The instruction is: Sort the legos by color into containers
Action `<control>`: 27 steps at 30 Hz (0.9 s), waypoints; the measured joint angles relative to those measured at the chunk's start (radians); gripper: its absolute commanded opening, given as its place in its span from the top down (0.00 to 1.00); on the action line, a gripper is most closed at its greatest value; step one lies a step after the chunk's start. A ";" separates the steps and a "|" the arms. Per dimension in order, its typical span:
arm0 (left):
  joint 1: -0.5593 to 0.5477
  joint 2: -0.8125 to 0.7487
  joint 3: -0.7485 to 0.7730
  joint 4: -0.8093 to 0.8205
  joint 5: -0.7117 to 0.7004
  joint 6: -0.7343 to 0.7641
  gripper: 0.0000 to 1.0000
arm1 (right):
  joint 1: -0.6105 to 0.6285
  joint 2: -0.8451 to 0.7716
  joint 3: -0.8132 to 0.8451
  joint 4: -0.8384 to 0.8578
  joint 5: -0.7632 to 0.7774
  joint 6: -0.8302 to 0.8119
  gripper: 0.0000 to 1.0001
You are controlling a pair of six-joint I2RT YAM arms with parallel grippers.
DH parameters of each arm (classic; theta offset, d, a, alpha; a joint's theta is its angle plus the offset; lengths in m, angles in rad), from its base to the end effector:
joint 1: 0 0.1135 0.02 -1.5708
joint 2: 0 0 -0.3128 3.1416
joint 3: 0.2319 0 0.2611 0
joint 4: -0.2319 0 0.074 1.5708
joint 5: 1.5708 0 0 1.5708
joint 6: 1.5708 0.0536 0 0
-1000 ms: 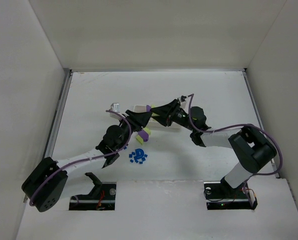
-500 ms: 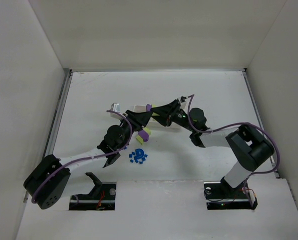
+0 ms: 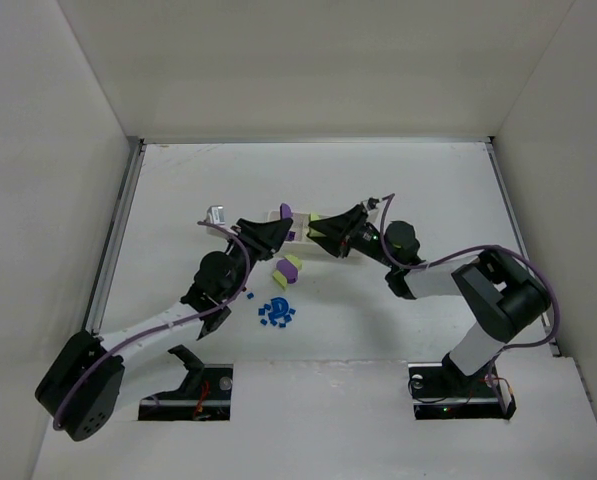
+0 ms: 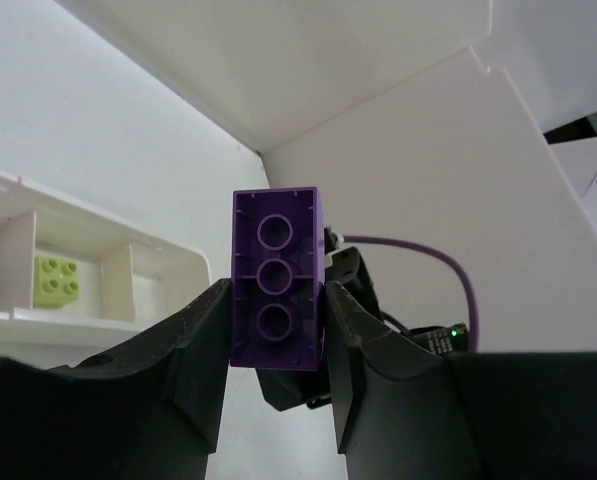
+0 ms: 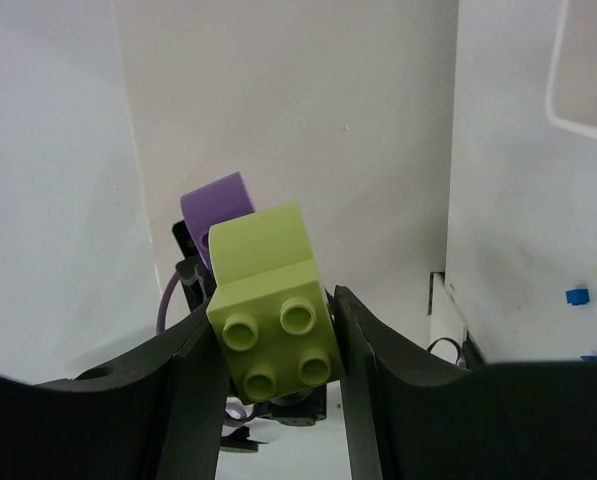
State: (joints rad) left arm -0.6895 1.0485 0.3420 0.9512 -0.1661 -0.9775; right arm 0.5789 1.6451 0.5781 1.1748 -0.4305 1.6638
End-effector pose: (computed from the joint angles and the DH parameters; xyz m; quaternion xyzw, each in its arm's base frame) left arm 0.1748 -0.1327 0.2960 -0.1527 0.5977 -0.5471 0.5658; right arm 0.2727 0.2050 0.2451 0.2008 0.6409 0.7168 0.1874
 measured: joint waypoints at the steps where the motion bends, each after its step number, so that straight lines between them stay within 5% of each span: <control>1: 0.009 -0.014 -0.002 -0.002 -0.003 0.001 0.83 | -0.006 0.000 -0.005 0.000 0.000 0.000 0.74; 12: 0.077 0.060 0.045 -0.081 0.009 0.020 0.80 | -0.029 -0.007 -0.019 -0.061 -0.003 -0.095 0.75; 27: 0.125 0.386 0.331 -0.385 0.008 0.106 0.77 | 0.009 -0.280 -0.013 -0.578 0.155 -0.549 0.74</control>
State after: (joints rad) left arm -0.5648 1.4342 0.6731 0.5667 -0.1577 -0.8719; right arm 0.5877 1.3647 0.5652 0.5968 -0.2752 1.1149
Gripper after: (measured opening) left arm 0.348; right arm 0.463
